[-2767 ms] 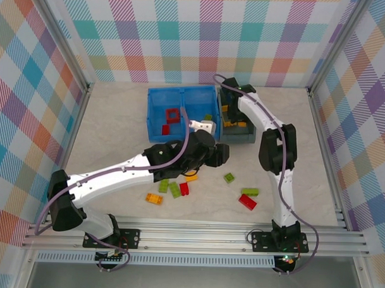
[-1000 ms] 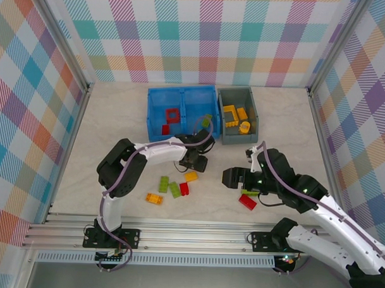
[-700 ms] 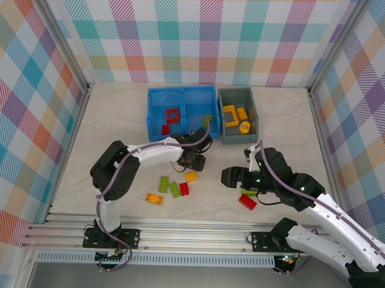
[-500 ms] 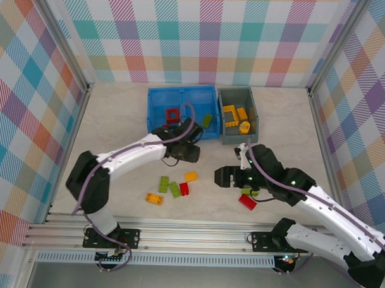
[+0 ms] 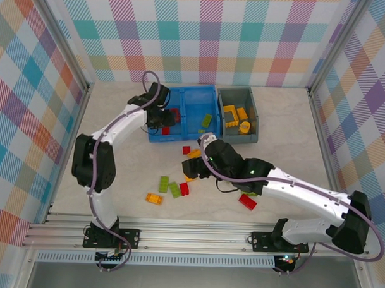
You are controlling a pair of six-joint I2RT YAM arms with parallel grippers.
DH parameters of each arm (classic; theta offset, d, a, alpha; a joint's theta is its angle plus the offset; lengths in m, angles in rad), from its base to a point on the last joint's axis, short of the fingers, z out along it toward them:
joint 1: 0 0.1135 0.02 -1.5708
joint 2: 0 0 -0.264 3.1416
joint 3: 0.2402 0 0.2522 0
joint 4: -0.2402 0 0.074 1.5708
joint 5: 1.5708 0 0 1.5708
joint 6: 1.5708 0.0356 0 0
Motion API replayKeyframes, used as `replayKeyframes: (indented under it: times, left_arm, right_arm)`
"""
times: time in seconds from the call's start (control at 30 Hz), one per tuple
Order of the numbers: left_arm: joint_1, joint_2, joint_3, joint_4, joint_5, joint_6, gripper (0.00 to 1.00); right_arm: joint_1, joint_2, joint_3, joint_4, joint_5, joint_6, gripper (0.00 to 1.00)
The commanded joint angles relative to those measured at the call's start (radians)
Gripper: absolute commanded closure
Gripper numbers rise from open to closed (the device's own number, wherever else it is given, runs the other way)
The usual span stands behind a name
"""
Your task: Sort the legos into containers by color
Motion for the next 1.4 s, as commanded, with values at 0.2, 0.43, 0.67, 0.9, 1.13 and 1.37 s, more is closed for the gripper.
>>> replayKeyframes:
  times: [0.2, 0.43, 0.67, 0.9, 1.13, 1.37]
  left_arm:
    - [0.055, 0.145, 0.081, 0.077, 0.159, -0.096, 0.51]
    - [0.055, 0.12, 0.043, 0.094, 0.171, -0.112, 0.34]
    - [0.055, -0.019, -0.001, 0.075, 0.149, -0.117, 0.31]
    - [-0.037, -0.305, -0.186, 0.097, 0.154, -0.123, 0.3]
    - [-0.389, -0.665, -0.527, 0.21, -0.009, -0.255, 0.28]
    - [-0.786, -0.842, -0.723, 0.296, -0.294, -0.39, 0.28]
  right_arm:
    - [0.009, 0.004, 0.028, 0.051, 0.063, 0.002, 0.21]
    - [0.01, 0.022, 0.025, 0.034, 0.073, 0.015, 0.2]
    - [0.008, 0.04, 0.019, -0.06, 0.148, 0.066, 0.21]
    - [-0.137, 0.044, -0.058, -0.323, 0.119, 0.133, 0.22]
    - [-0.279, 0.182, -0.088, -0.451, -0.061, 0.001, 0.19]
    - [-0.33, 0.348, -0.015, -0.48, -0.066, -0.077, 0.18]
